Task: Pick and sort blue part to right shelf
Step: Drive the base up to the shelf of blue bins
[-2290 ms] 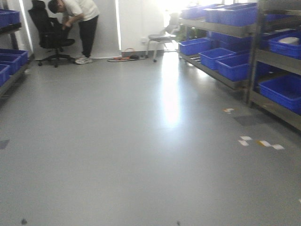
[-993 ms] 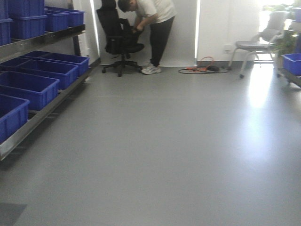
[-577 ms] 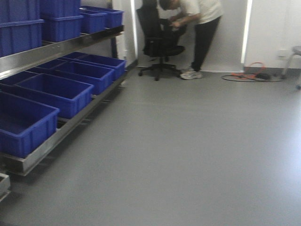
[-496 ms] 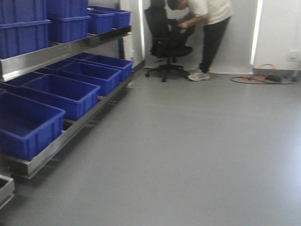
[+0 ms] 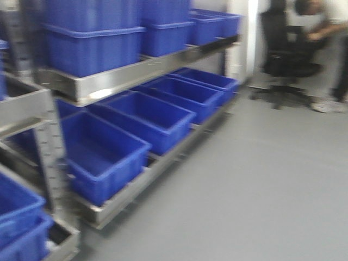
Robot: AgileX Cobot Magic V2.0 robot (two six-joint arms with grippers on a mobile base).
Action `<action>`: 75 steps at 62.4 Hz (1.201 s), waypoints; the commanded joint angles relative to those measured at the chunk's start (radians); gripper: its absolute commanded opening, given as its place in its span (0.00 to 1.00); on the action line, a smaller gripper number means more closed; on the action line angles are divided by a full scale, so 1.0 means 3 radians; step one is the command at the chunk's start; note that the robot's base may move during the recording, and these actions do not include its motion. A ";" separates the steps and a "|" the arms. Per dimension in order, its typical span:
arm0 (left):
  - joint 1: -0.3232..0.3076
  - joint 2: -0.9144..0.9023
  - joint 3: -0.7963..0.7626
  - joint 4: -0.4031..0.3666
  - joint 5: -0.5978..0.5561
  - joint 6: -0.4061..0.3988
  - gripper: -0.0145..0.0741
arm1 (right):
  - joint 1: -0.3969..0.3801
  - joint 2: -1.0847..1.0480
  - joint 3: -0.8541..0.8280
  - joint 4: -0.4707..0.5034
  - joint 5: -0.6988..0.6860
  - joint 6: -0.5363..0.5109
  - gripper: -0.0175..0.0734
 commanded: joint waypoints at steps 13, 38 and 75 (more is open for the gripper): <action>-0.0003 0.0011 -0.0083 -0.0003 -0.0305 -0.0006 0.52 | 0.0008 0.0038 -0.0089 -0.0064 -0.0315 -0.0017 0.51; -0.0003 0.0011 -0.0083 -0.0003 -0.0305 -0.0006 0.52 | 0.0008 0.0038 -0.0089 -0.0064 -0.0311 -0.0017 0.51; -0.0003 0.0011 -0.0083 -0.0003 -0.0305 -0.0006 0.52 | 0.0008 0.0038 -0.0089 -0.0064 -0.0314 -0.0017 0.51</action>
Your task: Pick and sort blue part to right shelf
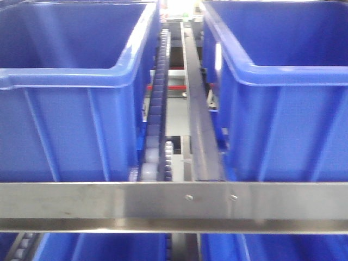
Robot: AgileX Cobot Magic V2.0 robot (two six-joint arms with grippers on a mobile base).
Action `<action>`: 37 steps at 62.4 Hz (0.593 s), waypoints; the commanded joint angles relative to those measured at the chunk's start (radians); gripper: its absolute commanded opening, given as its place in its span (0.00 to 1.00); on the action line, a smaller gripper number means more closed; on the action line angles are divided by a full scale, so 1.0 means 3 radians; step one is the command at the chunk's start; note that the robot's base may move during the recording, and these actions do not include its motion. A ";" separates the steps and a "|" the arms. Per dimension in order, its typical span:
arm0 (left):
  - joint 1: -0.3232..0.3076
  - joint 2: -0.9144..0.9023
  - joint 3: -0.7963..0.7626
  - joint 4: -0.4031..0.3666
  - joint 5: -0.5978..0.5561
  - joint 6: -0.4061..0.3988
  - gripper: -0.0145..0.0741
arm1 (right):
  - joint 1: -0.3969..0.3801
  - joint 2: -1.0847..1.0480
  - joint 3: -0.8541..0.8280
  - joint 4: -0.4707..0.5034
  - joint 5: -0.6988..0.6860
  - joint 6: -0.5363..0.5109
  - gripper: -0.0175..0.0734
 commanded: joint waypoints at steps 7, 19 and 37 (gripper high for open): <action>-0.0003 0.0011 -0.0083 -0.0003 -0.0305 -0.0006 0.52 | 0.0008 0.0038 -0.0089 -0.0064 -0.0314 -0.0017 0.51; -0.0003 0.0011 -0.0083 -0.0003 -0.0305 -0.0006 0.52 | 0.0008 0.0038 -0.0089 -0.0064 -0.0314 -0.0017 0.51; -0.0003 0.0011 -0.0083 -0.0003 -0.0305 -0.0006 0.52 | 0.0008 0.0038 -0.0089 -0.0064 -0.0314 -0.0017 0.51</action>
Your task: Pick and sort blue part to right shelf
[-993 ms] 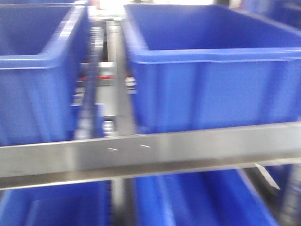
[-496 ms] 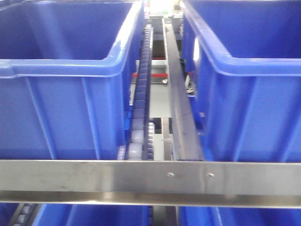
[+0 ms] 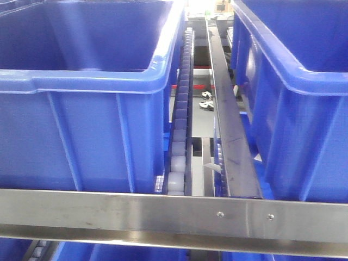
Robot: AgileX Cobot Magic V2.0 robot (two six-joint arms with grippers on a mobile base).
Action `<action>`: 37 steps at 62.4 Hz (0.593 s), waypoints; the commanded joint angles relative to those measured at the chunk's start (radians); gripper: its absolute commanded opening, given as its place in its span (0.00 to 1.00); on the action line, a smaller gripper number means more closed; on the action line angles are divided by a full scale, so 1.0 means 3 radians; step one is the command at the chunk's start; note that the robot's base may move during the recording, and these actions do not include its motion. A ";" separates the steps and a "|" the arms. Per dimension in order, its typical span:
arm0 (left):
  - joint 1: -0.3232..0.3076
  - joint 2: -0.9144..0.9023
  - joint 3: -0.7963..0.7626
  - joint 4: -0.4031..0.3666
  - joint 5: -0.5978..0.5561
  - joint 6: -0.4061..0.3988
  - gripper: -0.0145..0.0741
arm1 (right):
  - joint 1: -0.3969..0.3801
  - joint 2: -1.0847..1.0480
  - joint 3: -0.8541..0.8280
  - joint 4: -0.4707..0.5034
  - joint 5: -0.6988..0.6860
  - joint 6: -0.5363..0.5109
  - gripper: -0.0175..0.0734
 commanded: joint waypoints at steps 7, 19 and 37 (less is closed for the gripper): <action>-0.0003 0.0011 -0.0083 -0.0003 -0.0305 -0.0006 0.52 | 0.0008 0.0038 -0.0089 -0.0064 -0.0314 -0.0017 0.51; -0.0003 0.0011 -0.0083 -0.0003 -0.0311 -0.0006 0.52 | 0.0008 0.0038 -0.0089 -0.0064 -0.0314 -0.0017 0.51; -0.0003 0.0011 -0.0083 -0.0003 -0.0311 -0.0006 0.52 | 0.0008 0.0038 -0.0089 -0.0064 -0.0314 -0.0017 0.51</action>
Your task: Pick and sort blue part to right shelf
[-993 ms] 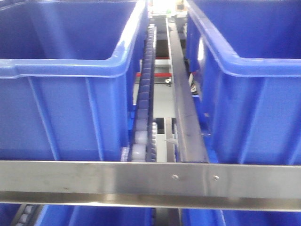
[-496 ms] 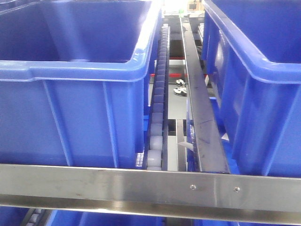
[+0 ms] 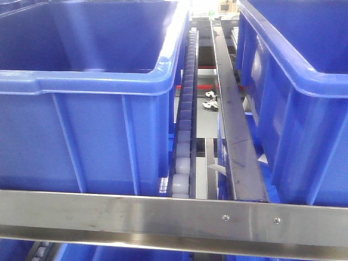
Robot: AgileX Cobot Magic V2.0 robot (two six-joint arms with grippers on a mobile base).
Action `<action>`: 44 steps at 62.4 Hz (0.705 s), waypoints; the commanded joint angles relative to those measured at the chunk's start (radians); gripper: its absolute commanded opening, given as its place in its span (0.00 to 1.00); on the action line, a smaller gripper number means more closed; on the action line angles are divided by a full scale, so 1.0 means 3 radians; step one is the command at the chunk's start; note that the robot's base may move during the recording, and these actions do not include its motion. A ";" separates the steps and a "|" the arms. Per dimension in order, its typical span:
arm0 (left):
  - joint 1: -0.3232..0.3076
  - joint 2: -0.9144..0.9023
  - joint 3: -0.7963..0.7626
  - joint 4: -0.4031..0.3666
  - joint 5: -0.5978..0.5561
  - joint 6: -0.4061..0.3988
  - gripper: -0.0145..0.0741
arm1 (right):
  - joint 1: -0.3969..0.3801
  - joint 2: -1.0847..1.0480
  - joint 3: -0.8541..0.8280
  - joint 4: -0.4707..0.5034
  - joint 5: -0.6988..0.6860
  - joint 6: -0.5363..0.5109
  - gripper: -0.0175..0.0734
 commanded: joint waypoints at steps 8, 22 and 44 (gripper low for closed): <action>-0.0003 0.0028 -0.0093 -0.0022 -0.0327 -0.0006 0.52 | 0.0008 0.0038 -0.0089 -0.0064 -0.0322 -0.0017 0.51; -0.0003 0.0820 -0.0599 -0.0022 -0.0108 0.0000 0.52 | 0.0008 0.0038 -0.0089 -0.0064 -0.0361 -0.0017 0.51; -0.0003 0.3049 -0.1830 -0.0203 -0.0035 0.0000 0.52 | 0.0008 0.0038 -0.0089 -0.0064 -0.0361 -0.0017 0.51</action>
